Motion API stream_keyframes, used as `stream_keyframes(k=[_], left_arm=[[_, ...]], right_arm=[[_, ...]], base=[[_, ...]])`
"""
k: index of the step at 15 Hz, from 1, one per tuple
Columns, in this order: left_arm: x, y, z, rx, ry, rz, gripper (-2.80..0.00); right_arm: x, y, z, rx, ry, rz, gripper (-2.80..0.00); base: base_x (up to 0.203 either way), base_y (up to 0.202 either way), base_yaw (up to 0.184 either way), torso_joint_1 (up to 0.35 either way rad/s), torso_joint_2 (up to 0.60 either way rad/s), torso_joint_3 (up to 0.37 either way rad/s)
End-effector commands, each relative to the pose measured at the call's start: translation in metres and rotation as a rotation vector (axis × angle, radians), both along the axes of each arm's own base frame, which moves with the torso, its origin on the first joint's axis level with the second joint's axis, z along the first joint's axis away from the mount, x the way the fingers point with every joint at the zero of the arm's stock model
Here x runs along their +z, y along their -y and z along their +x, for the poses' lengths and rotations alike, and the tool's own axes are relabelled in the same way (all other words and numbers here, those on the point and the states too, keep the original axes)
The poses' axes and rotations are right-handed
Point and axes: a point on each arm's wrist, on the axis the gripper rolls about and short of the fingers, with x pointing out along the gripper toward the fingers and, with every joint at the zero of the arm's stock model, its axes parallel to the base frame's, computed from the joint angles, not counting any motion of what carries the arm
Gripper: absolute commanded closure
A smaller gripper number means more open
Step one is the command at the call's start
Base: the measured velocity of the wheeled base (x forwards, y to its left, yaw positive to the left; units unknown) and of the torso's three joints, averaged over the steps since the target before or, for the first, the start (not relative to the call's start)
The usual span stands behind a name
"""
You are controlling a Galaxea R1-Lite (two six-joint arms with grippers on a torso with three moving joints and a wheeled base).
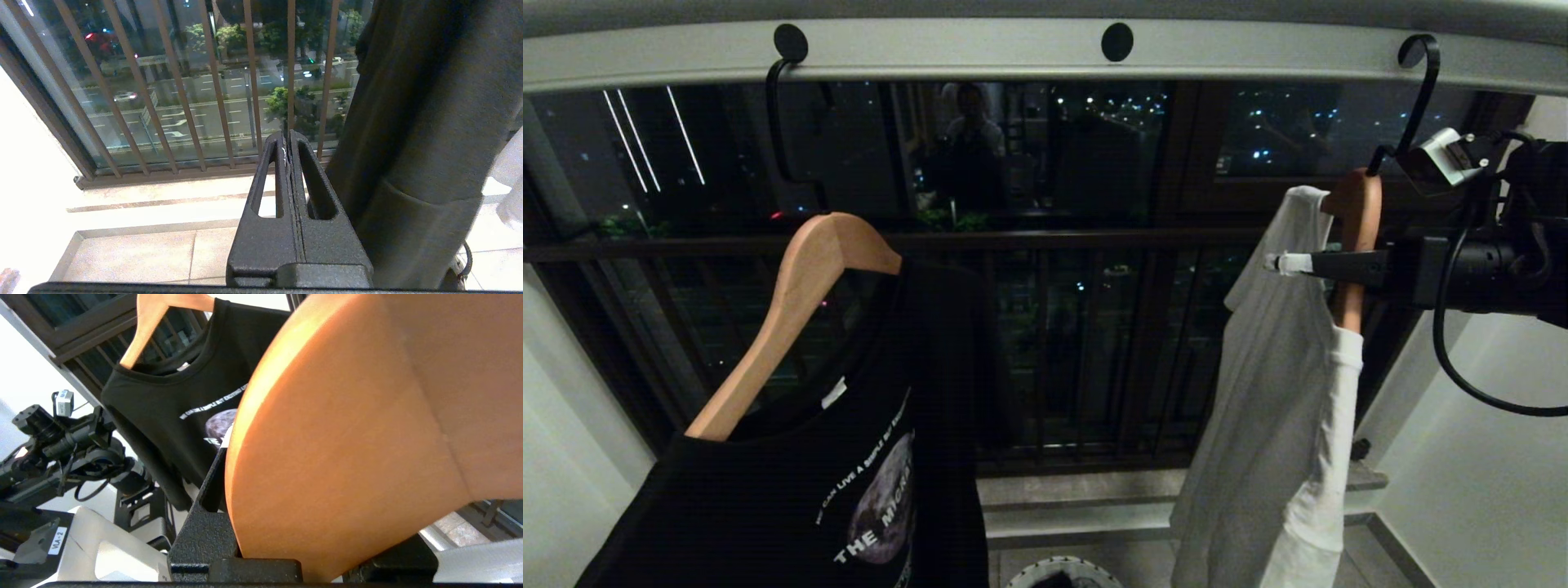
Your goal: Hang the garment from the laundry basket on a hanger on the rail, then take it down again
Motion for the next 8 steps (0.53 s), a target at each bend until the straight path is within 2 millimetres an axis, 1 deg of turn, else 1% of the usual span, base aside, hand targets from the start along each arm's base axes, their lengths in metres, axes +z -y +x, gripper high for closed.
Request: stream_keyframes(k=[1, 8], left_arm=[[-0.0008, 0.0, 0.0002, 0.0, -0.002, 0.0, 0.0], [-0.0008, 0.0, 0.0002, 0.0, -0.002, 0.0, 0.0]], right_arm=[[0.0027, -0.0004, -0.0041, 0.007, 0.008, 0.001, 0.0], [0.011, -0.0011, -0.0123, 0.009, 0.034, -0.001, 0.0]], base=[[0.0, 0.0, 0.0, 0.0, 0.0, 0.0], [0.0, 0.0, 0.0, 0.0, 0.0, 0.0]])
